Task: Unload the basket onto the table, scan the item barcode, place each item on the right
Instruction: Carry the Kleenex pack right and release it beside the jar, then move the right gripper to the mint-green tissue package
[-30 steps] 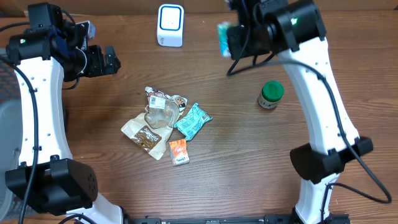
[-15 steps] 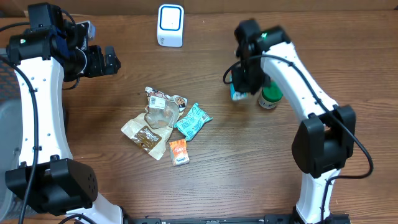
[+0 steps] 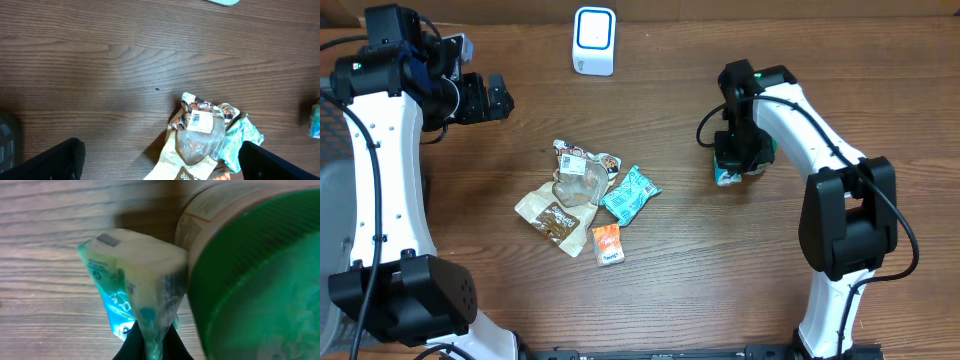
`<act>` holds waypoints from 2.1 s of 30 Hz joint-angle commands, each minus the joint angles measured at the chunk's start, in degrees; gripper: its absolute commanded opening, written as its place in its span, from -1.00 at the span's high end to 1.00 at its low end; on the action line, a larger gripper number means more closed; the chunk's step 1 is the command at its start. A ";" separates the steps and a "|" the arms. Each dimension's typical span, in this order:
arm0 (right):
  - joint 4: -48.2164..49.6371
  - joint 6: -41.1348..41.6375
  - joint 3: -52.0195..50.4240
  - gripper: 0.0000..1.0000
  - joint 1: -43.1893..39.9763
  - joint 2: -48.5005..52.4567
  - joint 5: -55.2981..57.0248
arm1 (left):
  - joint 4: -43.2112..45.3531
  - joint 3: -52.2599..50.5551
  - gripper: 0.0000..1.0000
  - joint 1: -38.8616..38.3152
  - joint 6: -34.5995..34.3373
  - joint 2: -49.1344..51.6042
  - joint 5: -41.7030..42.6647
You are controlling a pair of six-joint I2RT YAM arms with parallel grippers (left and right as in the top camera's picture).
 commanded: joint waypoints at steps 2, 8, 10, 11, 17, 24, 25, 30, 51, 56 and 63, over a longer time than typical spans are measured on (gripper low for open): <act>0.11 0.63 -0.26 0.92 -2.73 -0.46 2.71 | 0.07 0.13 -0.99 -0.37 0.92 0.50 0.66; -0.33 0.61 -0.26 0.92 -5.09 -0.46 4.28 | 0.09 0.13 -0.99 -0.37 0.92 0.50 0.66; -0.31 0.59 -0.26 0.86 -5.70 -0.46 4.35 | 0.07 0.13 -0.99 -0.37 0.92 0.50 0.63; -0.31 0.57 -0.26 0.66 -5.88 -0.46 4.33 | 0.07 0.13 -0.99 -0.37 0.90 0.50 0.66; -1.60 -0.09 2.29 -0.41 -6.03 -0.46 3.23 | 0.07 0.13 -0.99 -0.37 0.92 0.50 0.66; -10.01 -0.09 14.43 -0.79 -5.60 -0.52 -5.86 | 0.07 0.13 -0.99 -0.37 0.92 0.50 0.66; -10.58 -0.07 16.00 -0.79 -5.33 -0.52 -9.64 | 0.07 0.13 -0.99 -0.33 0.92 0.50 0.66; -8.59 -0.07 16.85 -1.00 -2.40 -0.50 -26.45 | 0.07 0.13 -0.99 -0.33 0.90 0.50 0.66; 15.19 15.21 -2.27 0.40 24.96 -0.44 -30.80 | 0.07 0.13 -0.99 -0.33 0.92 0.50 0.66; 17.09 15.19 -2.40 0.41 27.34 -0.44 -28.74 | 0.07 0.13 -0.99 -0.33 0.92 0.50 0.66; 18.82 15.21 -2.40 0.40 29.79 0.07 -23.89 | 0.07 0.13 -0.99 -0.33 0.92 0.50 0.63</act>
